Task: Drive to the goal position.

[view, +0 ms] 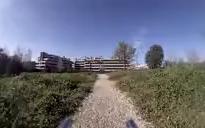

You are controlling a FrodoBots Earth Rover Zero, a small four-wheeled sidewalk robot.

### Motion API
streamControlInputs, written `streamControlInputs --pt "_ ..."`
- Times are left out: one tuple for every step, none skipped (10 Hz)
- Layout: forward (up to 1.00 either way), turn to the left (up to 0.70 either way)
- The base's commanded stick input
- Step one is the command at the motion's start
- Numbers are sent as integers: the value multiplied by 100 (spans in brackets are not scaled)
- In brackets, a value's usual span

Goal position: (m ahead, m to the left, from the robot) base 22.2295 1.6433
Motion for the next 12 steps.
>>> streamControlInputs --pt "50 0" --pt "50 0" --pt "50 0" --pt "50 0" --pt "50 0" --pt "50 0" --pt "50 0" --pt "50 0" --pt "50 0" --pt "50 0" --pt "50 0" --pt "50 0"
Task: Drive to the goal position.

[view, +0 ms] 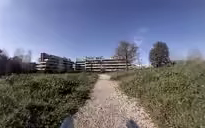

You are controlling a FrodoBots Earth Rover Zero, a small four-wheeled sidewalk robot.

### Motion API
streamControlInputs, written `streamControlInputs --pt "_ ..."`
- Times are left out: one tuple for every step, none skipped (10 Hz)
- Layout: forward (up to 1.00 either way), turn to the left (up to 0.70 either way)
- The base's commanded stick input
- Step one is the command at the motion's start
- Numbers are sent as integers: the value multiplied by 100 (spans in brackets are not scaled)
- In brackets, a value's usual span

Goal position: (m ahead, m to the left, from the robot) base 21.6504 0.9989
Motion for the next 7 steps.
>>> streamControlInputs --pt "50 0" --pt "50 0" --pt "50 0" --pt "50 0" --pt "50 0" --pt "50 0" --pt "50 0"
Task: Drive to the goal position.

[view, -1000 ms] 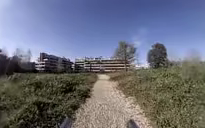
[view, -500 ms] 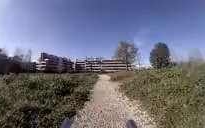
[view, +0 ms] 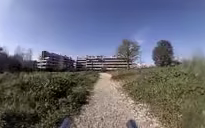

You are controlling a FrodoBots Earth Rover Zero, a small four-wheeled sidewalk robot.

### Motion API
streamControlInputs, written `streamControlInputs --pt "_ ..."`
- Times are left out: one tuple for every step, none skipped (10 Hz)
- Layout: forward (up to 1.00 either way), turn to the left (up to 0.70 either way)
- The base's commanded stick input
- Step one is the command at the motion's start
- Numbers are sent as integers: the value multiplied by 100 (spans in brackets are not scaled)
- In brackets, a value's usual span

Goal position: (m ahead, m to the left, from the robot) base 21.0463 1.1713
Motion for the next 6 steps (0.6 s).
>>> streamControlInputs --pt "50 0" --pt "50 0" --pt "50 0" --pt "50 0" --pt "50 0" --pt "50 0"
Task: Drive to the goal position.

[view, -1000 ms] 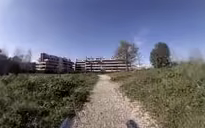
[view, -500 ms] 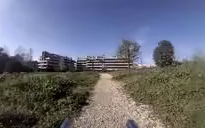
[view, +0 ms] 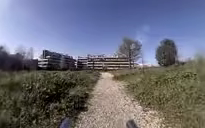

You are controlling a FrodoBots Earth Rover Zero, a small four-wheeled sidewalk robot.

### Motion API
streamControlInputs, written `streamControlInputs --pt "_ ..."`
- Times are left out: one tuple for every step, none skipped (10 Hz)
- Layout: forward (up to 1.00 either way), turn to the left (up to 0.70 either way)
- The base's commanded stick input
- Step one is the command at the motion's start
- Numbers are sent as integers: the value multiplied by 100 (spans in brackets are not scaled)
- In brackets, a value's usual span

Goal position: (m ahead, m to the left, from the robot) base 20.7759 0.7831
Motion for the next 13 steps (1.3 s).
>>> streamControlInputs --pt "50 0" --pt "50 0" --pt "50 0" --pt "50 0" --pt "50 0" --pt "50 0" --pt "50 0" --pt "50 0" --pt "50 0" --pt "50 0" --pt "50 0" --pt "50 0" --pt "50 0"
